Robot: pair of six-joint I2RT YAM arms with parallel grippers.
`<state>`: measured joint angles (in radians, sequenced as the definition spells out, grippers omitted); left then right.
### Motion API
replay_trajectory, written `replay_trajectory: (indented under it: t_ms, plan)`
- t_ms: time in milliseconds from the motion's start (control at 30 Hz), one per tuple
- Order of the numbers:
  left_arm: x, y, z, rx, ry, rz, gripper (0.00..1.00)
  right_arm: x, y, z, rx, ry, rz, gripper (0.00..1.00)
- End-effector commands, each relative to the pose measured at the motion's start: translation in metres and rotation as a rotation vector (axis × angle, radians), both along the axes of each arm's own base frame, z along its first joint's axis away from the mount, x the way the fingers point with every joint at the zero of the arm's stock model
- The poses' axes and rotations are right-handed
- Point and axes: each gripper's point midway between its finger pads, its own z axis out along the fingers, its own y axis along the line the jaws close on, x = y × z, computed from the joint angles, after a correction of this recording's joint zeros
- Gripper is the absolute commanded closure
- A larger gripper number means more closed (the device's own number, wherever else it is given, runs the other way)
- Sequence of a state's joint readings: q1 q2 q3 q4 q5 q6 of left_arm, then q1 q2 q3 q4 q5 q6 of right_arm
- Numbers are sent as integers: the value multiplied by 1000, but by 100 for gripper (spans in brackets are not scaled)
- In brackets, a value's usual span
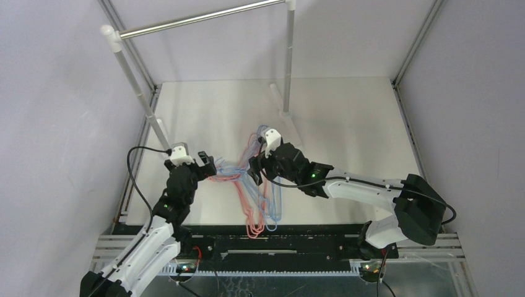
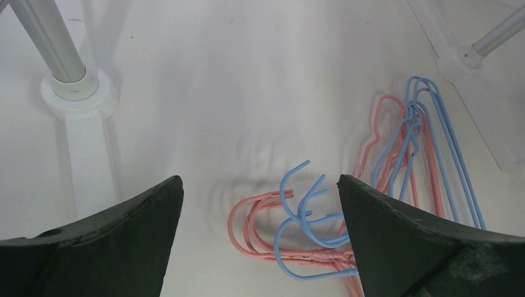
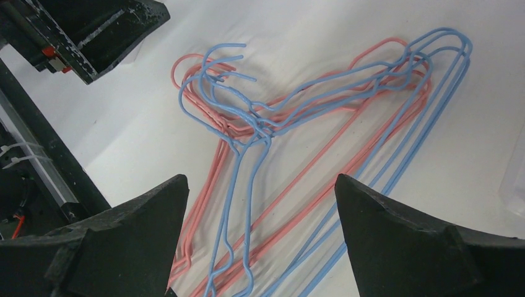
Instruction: Organize the hangers
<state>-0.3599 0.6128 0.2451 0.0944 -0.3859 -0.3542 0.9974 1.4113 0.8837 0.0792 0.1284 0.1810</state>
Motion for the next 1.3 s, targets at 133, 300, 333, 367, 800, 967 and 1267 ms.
replay_trajectory:
  t_ms: [133, 300, 333, 367, 800, 967, 1267]
  plan:
    - [4, -3, 16, -31, -57, 0, 1, -29, 28, -41, -37, 94, 114, 33]
    - [5, -3, 14, -19, -40, -4, 1, -38, 34, -72, -91, 144, 140, 45]
    - [5, -4, 14, -22, -42, -7, 0, -37, 35, -74, -89, 146, 141, 45]
    - [5, -5, 15, -24, -44, -10, 1, -35, 36, -76, -87, 151, 137, 45]
    - [5, -1, 16, -15, -46, 10, 0, -6, 32, -107, -82, 242, 121, 53]
    - [6, 0, 16, -10, -45, 14, 1, -6, 33, -114, -89, 254, 126, 59]
    - [5, 1, 15, -11, -41, 21, 1, -11, 33, -116, -88, 282, 153, 73]
